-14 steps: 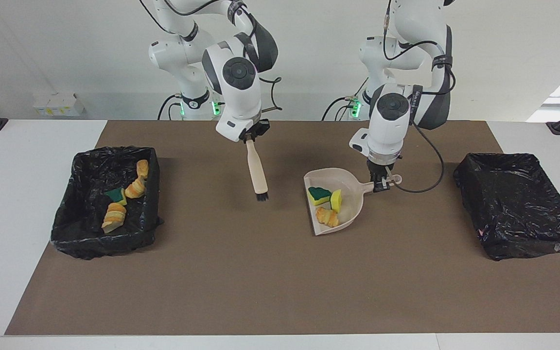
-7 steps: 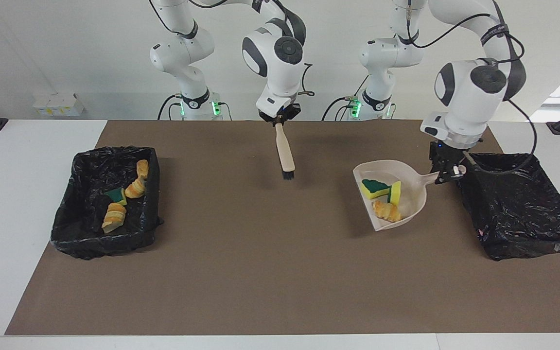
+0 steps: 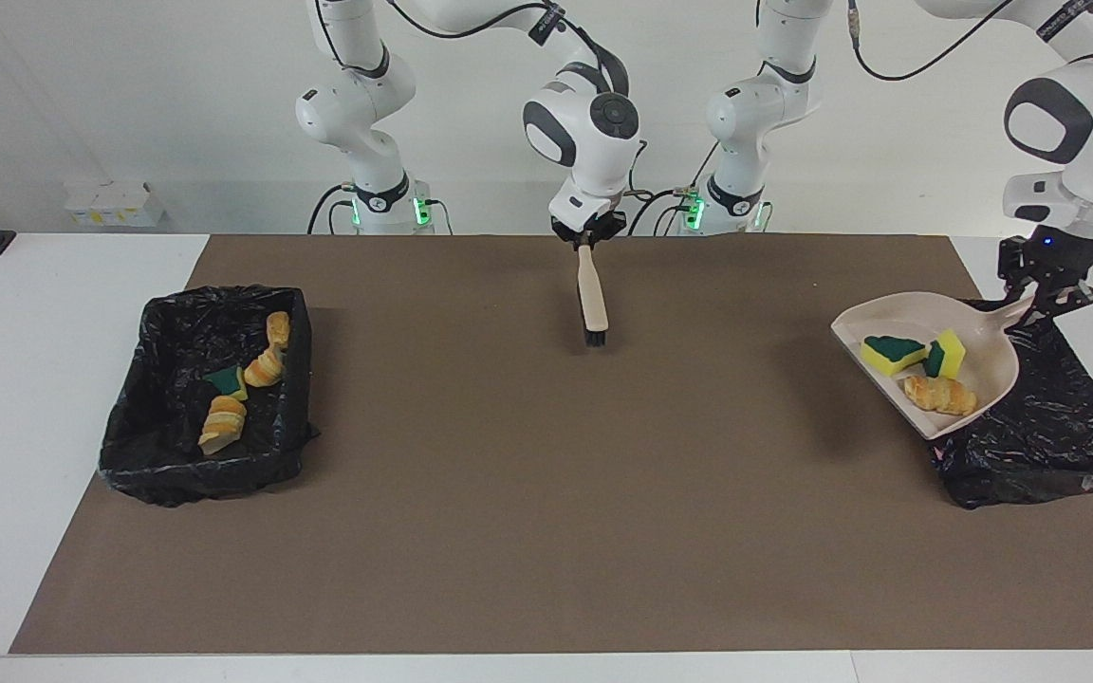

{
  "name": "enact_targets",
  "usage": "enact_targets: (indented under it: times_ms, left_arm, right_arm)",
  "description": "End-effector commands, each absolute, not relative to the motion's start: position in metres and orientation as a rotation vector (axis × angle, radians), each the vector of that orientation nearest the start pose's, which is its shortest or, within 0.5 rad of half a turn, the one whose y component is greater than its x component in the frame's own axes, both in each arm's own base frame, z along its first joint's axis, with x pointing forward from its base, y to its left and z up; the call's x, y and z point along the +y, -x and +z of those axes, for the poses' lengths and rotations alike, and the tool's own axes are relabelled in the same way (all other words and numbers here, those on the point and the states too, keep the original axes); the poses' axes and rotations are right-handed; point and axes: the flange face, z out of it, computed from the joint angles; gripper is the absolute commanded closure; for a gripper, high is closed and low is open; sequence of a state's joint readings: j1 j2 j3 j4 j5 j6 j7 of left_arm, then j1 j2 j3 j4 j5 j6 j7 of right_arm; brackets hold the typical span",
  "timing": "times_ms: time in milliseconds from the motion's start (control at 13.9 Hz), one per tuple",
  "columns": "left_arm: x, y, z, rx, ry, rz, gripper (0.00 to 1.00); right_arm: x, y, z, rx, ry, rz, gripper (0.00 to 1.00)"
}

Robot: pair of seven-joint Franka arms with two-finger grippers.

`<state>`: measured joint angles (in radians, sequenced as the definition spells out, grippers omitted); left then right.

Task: Sweep and dump trash in bin

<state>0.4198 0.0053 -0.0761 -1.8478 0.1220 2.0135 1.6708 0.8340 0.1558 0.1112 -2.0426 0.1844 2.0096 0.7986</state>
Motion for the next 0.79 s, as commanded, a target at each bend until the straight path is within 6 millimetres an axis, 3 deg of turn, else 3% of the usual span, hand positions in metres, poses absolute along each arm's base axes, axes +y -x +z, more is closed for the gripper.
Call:
enact_targets:
  times_ms: [0, 72, 144, 216, 359, 503, 719]
  left_arm:
    - [0.248, -0.567, 0.54, 1.863, 2.183, 0.03, 1.0]
    - [0.275, -0.572, 0.541, 1.884, 2.113, 0.073, 1.0]
    - [0.297, -0.575, 0.547, 1.919, 2.029, 0.112, 1.0]
    - [0.307, -0.577, 0.548, 1.953, 1.97, 0.154, 1.0]
    - [0.323, -0.574, 0.554, 1.925, 1.833, 0.336, 1.0]
    - [0.318, -0.581, 0.549, 1.897, 1.744, 0.482, 1.0]
    - [0.306, -0.59, 0.536, 1.836, 1.651, 0.651, 1.0]
  right_arm:
    - [0.466, -0.314, 0.35, -0.029, 3.111, 0.421, 1.0]
    - [0.465, -0.314, 0.35, -0.028, 3.113, 0.427, 0.99]
    - [0.467, -0.313, 0.353, -0.034, 3.119, 0.437, 0.11]
    - [0.469, -0.315, 0.362, -0.047, 3.132, 0.451, 0.0]
    - [0.463, -0.322, 0.378, -0.086, 3.164, 0.478, 0.0]
    - [0.451, -0.337, 0.406, -0.114, 3.176, 0.468, 0.0]
    - [0.409, -0.369, 0.455, -0.16, 3.134, 0.432, 0.0]
